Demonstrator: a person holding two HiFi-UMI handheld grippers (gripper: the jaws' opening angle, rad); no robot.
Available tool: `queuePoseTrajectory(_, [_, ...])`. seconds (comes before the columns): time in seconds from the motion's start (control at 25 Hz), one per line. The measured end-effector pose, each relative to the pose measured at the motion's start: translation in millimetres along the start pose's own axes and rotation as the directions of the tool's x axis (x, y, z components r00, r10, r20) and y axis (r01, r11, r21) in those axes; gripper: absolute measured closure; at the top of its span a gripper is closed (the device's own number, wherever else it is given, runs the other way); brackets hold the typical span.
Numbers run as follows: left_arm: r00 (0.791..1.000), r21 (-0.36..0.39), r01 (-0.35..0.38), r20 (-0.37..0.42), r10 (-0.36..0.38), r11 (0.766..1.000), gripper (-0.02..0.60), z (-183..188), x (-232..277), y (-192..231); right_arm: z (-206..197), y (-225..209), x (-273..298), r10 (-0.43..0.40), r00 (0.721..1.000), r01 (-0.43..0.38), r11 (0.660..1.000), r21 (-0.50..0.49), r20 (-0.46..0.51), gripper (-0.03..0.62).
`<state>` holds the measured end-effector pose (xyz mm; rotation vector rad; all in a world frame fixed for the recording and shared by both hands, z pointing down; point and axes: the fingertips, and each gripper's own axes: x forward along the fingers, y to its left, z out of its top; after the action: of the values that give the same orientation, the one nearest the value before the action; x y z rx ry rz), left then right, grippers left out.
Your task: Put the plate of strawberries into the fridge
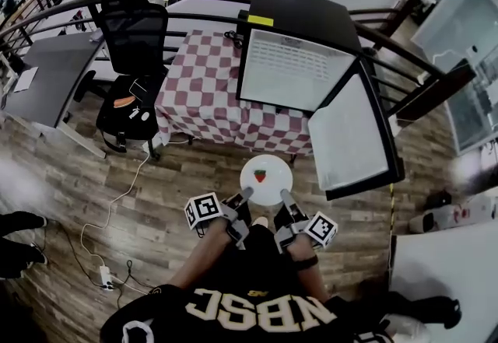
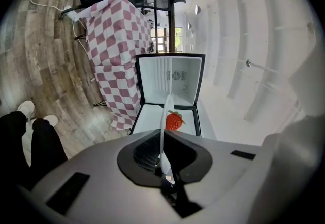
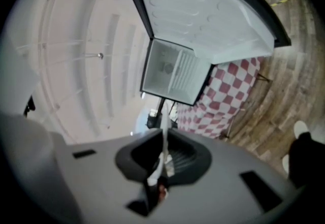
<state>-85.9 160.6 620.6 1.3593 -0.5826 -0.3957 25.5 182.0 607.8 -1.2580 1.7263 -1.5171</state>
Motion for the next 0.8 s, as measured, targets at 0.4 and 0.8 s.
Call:
queuePoseTrajectory(0.4, [0.999,0.036,-0.014,0.038,0.012,0.999,0.557,68,83,-21,71,-4,82,0.016,0.999,-0.016,1.000,-0.007,0.029,0.560])
queuePoseTrajectory(0.8, [0.997,0.069,-0.017,0.079,0.012,0.997,0.557,119,170,-55,158,8,152,0.094,0.995,-0.094,0.996,-0.005,0.009,0.560])
